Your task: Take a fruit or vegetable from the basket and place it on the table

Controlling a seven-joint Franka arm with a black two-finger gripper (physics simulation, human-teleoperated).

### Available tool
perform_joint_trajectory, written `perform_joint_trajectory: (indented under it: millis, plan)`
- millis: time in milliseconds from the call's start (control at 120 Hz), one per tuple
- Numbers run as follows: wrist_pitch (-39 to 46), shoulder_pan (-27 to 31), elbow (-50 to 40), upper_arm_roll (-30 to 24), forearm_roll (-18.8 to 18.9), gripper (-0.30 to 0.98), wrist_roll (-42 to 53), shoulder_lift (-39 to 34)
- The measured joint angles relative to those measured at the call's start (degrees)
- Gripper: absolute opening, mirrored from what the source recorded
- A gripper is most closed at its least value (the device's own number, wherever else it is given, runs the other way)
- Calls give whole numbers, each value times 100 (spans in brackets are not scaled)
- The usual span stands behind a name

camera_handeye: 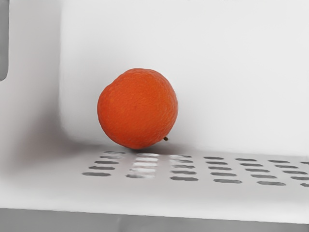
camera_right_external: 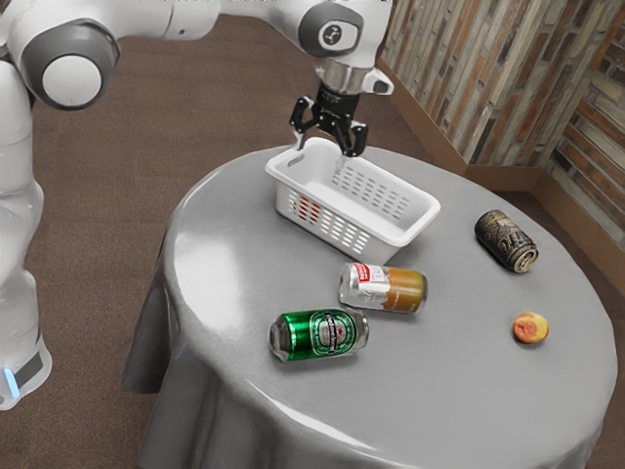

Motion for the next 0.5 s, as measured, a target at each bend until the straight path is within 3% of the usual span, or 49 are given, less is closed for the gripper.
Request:
perform_joint_trajectory:
  millis: [500]
  plan:
    - [530,-94,-140,-5,-168,69,340,378]
